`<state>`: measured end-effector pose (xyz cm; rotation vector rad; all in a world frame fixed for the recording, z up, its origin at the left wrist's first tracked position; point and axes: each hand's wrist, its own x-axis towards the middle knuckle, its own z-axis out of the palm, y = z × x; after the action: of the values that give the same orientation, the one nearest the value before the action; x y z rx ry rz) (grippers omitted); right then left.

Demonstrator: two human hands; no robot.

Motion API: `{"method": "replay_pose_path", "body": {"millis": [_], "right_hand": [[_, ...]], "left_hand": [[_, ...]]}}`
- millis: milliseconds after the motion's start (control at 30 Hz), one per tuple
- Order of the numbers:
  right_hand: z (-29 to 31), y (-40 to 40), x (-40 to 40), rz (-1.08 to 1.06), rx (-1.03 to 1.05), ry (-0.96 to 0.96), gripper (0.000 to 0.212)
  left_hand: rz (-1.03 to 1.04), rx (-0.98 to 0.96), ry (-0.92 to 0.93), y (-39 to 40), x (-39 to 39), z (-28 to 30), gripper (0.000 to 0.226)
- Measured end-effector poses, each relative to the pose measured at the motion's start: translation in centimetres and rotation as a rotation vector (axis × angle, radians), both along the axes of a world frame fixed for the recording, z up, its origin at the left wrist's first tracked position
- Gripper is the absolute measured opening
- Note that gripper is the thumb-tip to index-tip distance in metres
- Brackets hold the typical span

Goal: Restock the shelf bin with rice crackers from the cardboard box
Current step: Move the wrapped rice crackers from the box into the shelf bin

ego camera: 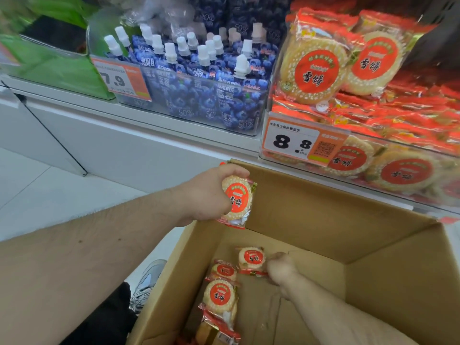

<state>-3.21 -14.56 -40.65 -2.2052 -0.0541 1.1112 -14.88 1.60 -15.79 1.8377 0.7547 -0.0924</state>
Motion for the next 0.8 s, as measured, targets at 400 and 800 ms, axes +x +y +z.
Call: {"method": "replay_pose_path", "body": {"millis": [400, 800], "right_hand": [[24.0, -8.0, -0.2, -0.057, 0.528, -0.588, 0.015], [29.1, -8.2, -3.2, -0.05, 0.643, -0.613, 0.018]], "left_hand": [[-0.022, -0.089, -0.144, -2.7, 0.2, 2.2, 0.08], [-0.119, -0.313, -0.429, -7.7, 1.0, 5.4, 0.061]]}}
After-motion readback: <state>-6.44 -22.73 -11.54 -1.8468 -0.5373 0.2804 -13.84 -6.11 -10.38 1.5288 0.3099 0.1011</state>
